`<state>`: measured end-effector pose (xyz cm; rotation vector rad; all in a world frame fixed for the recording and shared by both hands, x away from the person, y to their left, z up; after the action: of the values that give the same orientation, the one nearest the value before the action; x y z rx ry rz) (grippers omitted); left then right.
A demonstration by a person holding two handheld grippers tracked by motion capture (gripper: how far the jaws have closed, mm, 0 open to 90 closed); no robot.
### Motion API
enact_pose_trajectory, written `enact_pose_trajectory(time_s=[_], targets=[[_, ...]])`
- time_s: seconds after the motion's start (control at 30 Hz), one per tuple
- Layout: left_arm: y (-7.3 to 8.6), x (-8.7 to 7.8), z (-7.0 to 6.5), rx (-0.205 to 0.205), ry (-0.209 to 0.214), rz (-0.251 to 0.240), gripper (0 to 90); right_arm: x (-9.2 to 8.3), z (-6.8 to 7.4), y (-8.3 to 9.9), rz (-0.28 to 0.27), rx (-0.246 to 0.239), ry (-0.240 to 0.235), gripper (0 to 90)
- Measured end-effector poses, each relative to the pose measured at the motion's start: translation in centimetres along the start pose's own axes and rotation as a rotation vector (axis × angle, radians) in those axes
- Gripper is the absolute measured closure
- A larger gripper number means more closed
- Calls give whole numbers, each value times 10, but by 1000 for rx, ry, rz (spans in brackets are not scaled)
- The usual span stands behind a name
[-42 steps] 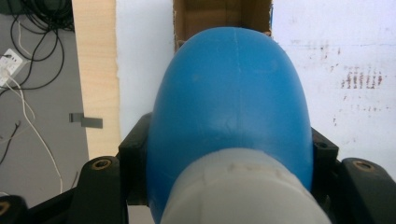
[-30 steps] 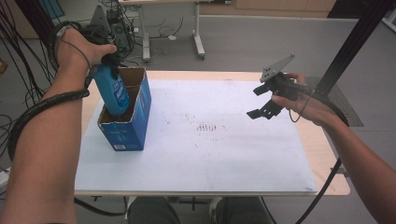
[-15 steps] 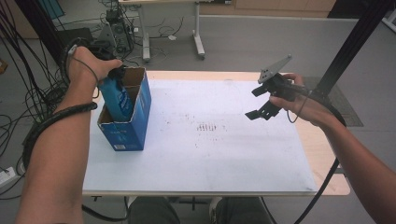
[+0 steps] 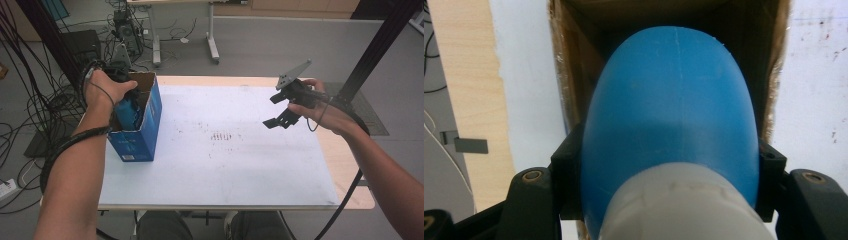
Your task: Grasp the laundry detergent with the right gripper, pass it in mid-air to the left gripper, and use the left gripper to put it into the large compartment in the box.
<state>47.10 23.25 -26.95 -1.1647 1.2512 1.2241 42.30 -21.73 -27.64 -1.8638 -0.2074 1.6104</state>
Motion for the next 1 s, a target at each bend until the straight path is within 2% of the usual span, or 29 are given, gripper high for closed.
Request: enact_pose_trajectory(time_s=[0.2,0.43,0.73,1.0], targets=[[0,13,-2,8,-15,2,375,2,-1,0,6,-4,0,41],[-1,26,-5,12,-8,3,375,5,-1,0,12,-4,-2,41],[0,35,-5,24,-18,5,375,5,-2,3,17,3,-1,42],[1,36,-4,23,-15,-1,375,4,-2,4,14,8,3,42]])
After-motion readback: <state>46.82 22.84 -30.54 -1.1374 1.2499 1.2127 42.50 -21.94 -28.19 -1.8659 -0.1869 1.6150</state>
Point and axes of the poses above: each handheld gripper's, and its own axes: x roughly forward along the jaws, y roughly out of its underside, z roughly to its left, the point moved 3 cm from there along x, roughly forward along the jaws, and after that the axes turned 5 degrees about z, right-handed, at the moved point
